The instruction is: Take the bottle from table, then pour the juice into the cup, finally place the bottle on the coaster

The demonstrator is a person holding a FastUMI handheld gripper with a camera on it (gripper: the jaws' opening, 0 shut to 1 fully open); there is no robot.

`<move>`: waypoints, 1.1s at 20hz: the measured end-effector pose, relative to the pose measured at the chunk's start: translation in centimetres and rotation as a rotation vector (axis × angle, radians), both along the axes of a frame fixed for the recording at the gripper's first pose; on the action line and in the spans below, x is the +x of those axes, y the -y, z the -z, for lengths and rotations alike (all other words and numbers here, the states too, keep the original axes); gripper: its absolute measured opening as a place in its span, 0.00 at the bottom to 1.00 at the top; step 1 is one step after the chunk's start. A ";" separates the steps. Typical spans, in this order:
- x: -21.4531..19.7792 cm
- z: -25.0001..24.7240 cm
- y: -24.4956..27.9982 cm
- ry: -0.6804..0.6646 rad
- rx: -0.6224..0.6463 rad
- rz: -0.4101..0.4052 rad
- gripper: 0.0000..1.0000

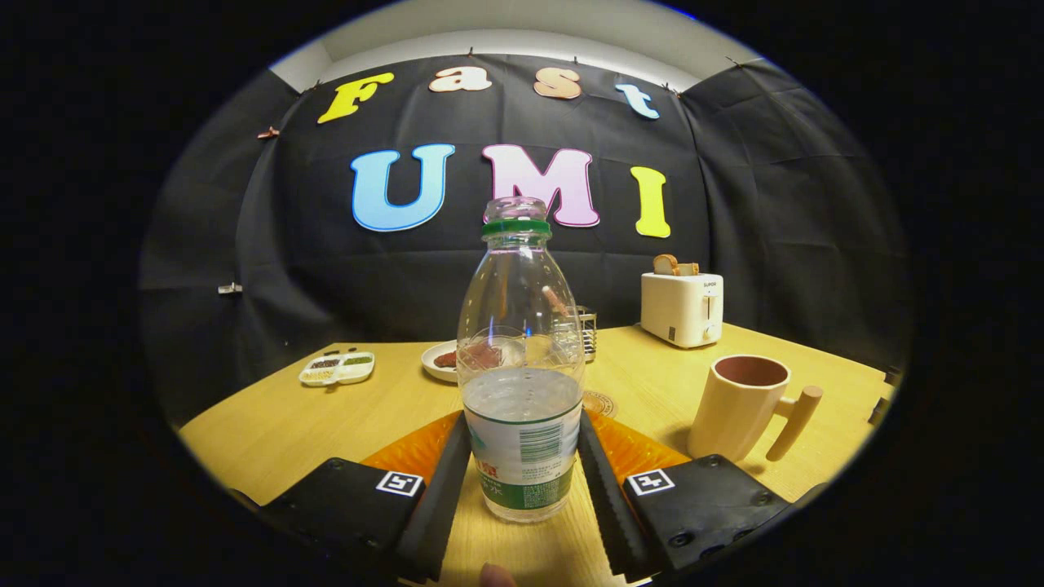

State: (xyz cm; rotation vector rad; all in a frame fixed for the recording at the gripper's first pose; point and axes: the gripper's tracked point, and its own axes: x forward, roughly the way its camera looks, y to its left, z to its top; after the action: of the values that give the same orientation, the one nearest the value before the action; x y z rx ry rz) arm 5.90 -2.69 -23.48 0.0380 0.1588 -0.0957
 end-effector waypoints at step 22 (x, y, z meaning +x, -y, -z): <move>-0.5 -3.2 2.4 -0.132 1.028 0.100 0.74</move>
State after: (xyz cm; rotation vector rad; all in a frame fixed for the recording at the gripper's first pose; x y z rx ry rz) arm 5.44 -5.12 -20.28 1.0674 0.3246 -0.1077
